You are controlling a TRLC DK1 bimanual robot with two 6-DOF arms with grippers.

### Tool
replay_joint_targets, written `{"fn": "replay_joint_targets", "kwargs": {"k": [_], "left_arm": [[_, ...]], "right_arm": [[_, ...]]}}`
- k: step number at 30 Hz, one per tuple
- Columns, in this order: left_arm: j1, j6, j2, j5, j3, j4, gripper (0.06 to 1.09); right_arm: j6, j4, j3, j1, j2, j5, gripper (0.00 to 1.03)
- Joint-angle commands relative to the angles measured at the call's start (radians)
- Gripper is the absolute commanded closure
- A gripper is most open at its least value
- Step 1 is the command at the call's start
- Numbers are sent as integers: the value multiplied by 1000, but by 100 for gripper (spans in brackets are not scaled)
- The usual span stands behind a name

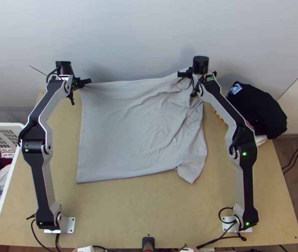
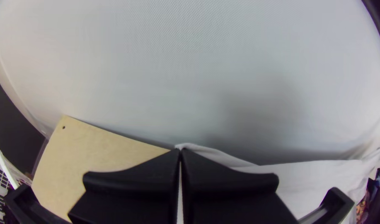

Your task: Fold the t-shirt

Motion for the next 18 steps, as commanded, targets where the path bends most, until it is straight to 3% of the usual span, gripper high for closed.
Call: {"fn": "replay_joint_targets", "kwargs": {"k": [1,7,18], "left_arm": [[-4,2,-77,52,-60,-8,105],[3,5,-192,86,-184,3,105],[3,30,-477,129,-597,101,105]], "right_arm": [[-12,36,-179,5,-89,20,100],[-11,53,-375,-10,-210,-3,100],[6,44,-652,-19,-408,-85,100]]}}
